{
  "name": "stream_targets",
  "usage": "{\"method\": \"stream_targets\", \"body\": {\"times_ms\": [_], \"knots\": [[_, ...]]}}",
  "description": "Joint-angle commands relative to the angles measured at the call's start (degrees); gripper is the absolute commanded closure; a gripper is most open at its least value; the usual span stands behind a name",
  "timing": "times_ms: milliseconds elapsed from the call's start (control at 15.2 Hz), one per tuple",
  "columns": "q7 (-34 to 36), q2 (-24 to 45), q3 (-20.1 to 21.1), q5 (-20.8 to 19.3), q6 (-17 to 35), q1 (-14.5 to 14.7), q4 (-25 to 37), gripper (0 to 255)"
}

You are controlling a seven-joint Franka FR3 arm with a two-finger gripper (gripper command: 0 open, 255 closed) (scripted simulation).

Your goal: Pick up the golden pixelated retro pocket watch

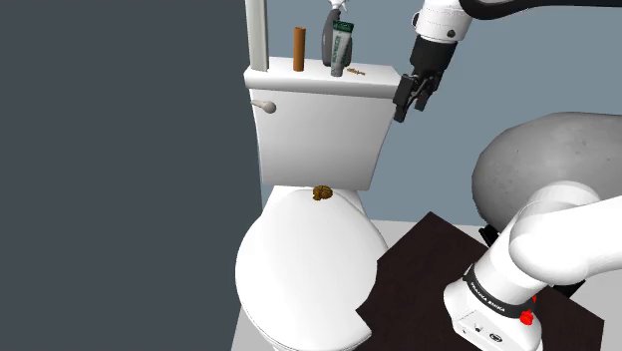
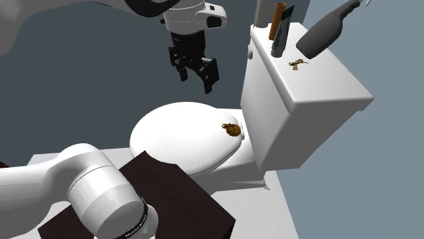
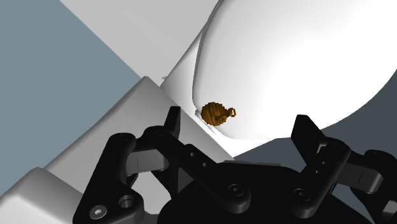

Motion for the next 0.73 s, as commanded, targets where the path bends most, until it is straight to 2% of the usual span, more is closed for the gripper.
{"method": "stream_targets", "body": {"times_ms": [0,660], "knots": [[0.0,0.0,0.0,0.0,0.0,0.0,0.0,0],[-1.3,13.8,1.6,-2.5,20.9,0.6,-6.6,0]]}}
